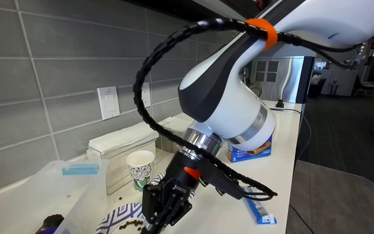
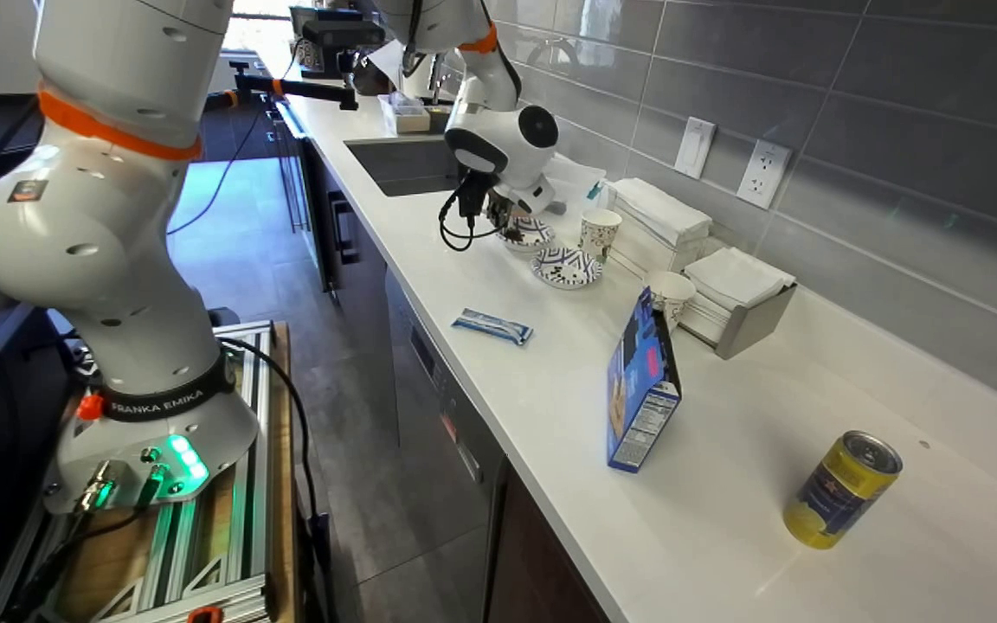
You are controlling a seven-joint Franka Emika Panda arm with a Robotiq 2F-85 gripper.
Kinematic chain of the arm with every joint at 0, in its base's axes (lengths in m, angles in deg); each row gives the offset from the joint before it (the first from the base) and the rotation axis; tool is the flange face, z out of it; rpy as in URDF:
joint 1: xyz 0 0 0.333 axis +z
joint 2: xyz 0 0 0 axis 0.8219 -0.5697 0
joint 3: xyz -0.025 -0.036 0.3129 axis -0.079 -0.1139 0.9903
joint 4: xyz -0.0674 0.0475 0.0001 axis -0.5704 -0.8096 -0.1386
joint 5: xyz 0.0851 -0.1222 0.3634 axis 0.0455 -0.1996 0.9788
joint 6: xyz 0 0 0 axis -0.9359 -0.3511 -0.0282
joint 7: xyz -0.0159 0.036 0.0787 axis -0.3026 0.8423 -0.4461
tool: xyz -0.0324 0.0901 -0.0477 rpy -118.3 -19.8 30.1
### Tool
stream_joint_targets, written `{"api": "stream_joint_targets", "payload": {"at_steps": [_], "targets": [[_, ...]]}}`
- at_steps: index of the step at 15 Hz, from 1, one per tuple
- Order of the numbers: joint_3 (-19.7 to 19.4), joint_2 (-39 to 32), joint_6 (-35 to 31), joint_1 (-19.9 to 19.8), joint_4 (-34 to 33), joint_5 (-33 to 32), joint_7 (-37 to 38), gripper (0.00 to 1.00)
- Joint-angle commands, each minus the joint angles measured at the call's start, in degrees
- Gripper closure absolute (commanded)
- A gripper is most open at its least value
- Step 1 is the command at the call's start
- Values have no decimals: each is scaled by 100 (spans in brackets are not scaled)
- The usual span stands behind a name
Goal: Use the white spoon to place some contents from the bowl on the left into the bowl on the right.
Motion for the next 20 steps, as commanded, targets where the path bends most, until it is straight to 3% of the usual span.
{"api": "stream_joint_targets", "payload": {"at_steps": [1,12,20], "targets": [[-384,-64,399,312,-153,545,-336,97],[-1179,-102,1137,759,-208,1326,-625,97],[-1413,-172,1604,877,-340,1904,-853,97]]}}
